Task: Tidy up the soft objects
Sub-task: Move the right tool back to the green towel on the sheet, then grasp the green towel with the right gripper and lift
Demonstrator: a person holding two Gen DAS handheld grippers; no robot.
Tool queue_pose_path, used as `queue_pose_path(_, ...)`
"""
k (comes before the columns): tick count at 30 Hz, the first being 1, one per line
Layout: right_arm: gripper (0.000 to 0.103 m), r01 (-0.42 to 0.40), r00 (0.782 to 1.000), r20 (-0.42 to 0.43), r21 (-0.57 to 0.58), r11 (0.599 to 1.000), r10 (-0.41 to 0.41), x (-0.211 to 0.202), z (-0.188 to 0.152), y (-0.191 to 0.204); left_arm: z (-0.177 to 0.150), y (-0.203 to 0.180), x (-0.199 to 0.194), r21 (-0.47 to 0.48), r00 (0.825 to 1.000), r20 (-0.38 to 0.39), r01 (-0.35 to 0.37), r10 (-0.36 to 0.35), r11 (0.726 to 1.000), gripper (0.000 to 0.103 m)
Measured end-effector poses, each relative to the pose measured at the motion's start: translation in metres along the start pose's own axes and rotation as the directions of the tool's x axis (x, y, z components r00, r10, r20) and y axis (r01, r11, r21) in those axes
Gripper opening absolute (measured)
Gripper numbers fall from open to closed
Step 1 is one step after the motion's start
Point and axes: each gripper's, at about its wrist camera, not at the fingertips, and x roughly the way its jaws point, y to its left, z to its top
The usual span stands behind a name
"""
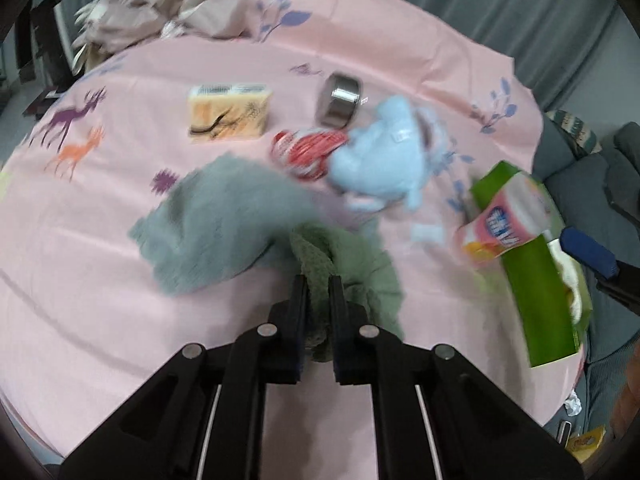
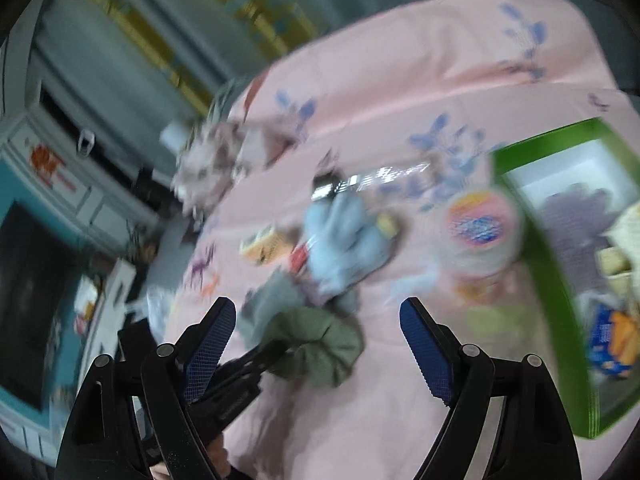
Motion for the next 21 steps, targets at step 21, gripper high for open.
queue_pose_path(21,0.050,0.045,0.966,-0.257,0.041,0.998,-0.033,0.128,-0.037,-0.002,-0.012,0.029,0.023,-0.089,0.996,-0.066,0.057,-0.064,0.994,0.011)
